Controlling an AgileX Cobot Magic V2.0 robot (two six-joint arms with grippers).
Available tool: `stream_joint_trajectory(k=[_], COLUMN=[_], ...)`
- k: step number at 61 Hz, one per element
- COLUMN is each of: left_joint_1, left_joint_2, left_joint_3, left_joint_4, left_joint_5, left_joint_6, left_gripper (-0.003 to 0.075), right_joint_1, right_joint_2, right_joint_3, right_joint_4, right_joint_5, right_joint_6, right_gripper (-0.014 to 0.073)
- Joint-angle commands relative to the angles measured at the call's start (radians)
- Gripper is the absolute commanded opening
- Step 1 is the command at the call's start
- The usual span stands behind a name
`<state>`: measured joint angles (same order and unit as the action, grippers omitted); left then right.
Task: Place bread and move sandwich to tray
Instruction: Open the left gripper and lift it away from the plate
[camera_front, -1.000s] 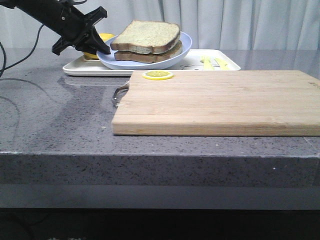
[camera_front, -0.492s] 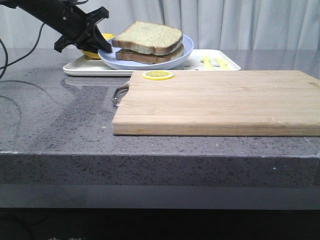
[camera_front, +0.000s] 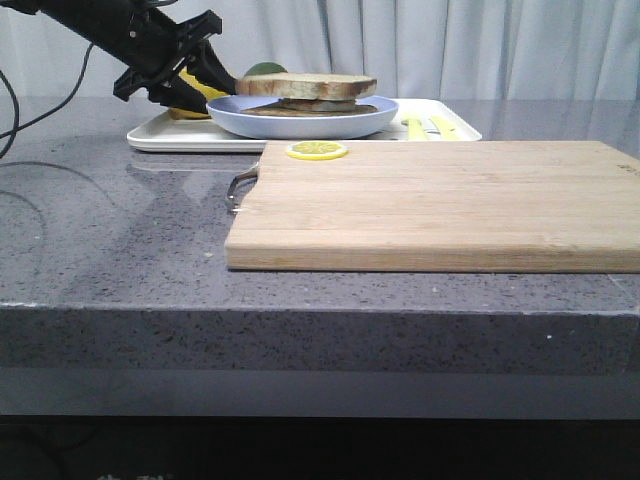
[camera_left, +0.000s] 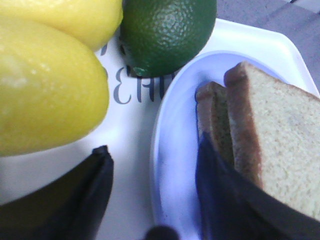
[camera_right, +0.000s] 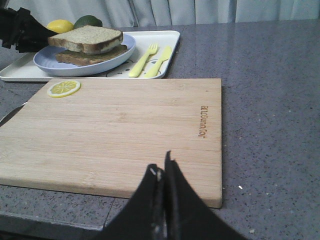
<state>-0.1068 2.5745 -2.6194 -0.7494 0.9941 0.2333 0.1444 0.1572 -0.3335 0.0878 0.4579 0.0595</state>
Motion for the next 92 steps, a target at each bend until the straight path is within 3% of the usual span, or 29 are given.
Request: stream_joint_trajectory(k=[1, 12, 21, 30, 40, 57, 71, 92], left_joint_1=[-0.004, 0.032, 0.064, 0.085, 0.094, 0.096, 0.096, 0.096], left_joint_2=[-0.078, -0.078, -0.078, -0.078, -0.078, -0.089, -0.091, -0.139], left_joint_3=[-0.031, -0.100, -0.194, -0.270, -0.298, -0.303, -0.407, -0.437], left_joint_4=[-0.038, -0.027, -0.029, -0.029, -0.029, -0.051, -0.051, -0.077], left_joint_5=[-0.035, -0.035, -0.024, 0.017, 0.080, 0.170, 0.262, 0.262], left_joint_6=[0.008, 0.008, -0.001, -0.001, -0.001, -0.001, -0.022, -0.080], left_gripper=[0.0479, 0.0465, 0.0392, 0.0224, -0.0019, -0.0020, -0.0020, -0.0020], right_joint_1=[-0.003, -0.003, -0.003, -0.003, -0.003, -0.003, -0.003, -0.003], right_joint_2=[0.011, 0.011, 0.011, 0.011, 0.011, 0.011, 0.011, 0.011], right_joint_3=[-0.029, -0.028, -0.027, -0.027, -0.027, -0.027, -0.027, -0.027], right_joint_4=[0.004, 0.004, 0.004, 0.004, 0.004, 0.004, 0.005, 0.005], right_joint_5=[-0.076, -0.076, -0.077, -0.077, -0.077, -0.079, -0.082, -0.082], right_joint_6=[-0.002, -0.002, -0.002, -0.002, -0.002, -0.002, -0.002, -0.002], right_gripper=[-0.0059, -0.0059, -0.0059, -0.0059, -0.0059, -0.0059, -0.0059, -0.0059])
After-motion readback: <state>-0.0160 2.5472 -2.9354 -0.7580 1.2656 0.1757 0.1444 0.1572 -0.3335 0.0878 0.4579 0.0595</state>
